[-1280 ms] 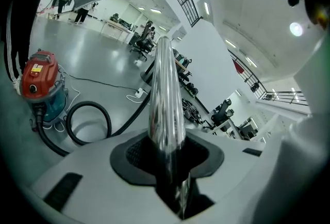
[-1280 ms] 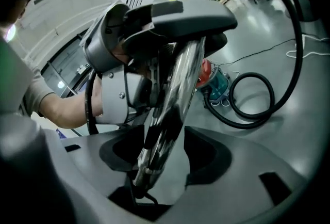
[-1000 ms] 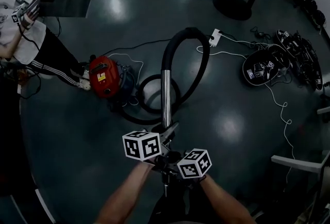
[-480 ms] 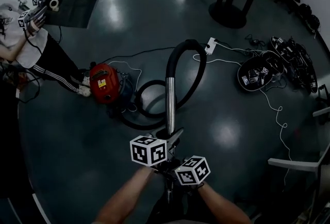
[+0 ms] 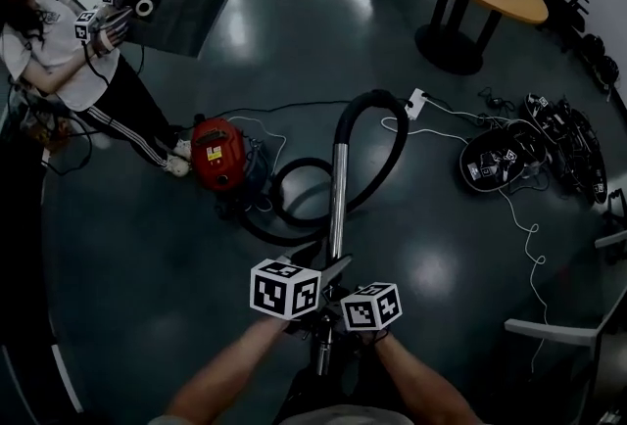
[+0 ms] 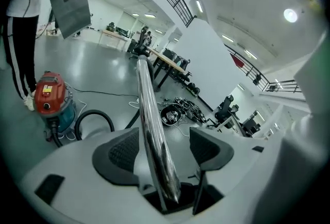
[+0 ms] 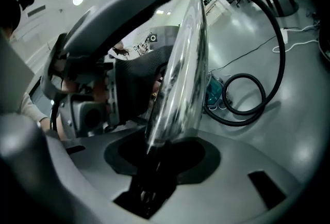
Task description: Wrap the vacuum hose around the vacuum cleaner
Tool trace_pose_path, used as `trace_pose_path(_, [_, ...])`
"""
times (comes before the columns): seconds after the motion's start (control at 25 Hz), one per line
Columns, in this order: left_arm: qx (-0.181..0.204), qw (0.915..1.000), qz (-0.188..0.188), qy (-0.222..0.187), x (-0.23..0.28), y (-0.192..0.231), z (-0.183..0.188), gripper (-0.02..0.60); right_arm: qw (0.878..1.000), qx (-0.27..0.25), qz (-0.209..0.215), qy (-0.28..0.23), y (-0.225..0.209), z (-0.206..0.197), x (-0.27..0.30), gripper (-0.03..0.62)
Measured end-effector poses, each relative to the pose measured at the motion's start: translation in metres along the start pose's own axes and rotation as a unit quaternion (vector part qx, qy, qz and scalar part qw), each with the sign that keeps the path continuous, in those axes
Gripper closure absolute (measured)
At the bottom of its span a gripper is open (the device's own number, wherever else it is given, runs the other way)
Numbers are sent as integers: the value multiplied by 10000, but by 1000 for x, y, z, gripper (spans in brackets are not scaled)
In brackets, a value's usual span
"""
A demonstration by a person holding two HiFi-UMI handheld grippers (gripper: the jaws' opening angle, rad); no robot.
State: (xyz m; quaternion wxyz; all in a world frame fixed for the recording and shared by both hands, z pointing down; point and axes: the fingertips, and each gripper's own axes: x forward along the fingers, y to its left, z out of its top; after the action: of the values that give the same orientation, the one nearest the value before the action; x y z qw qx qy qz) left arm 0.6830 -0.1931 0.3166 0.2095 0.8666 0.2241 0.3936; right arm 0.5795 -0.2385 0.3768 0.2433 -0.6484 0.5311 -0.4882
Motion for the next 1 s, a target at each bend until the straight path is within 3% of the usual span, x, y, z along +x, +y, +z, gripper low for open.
trace_pose_path(0.28, [-384, 9950, 746, -549, -42, 5, 8, 282, 9999, 74, 131, -21, -9, 23, 6, 447])
trace_pose_path(0.4, [-250, 9924, 1013, -648, -55, 7, 15, 282, 10000, 67, 34, -1, -21, 27, 5, 447])
trace_pose_path(0.6, [144, 9898, 1356, -412, -70, -5, 0, 282, 9998, 128, -93, -112, -35, 44, -5, 447])
trace_pose_path(0.84, [87, 9882, 1530, -10, -89, -17, -42, 282, 9997, -152, 24, 167, -29, 48, -9, 447])
trace_pose_path(1.0, [73, 9895, 1411, 307, -97, -33, -67, 282, 9997, -150, 8, 196, -37, 56, -16, 447])
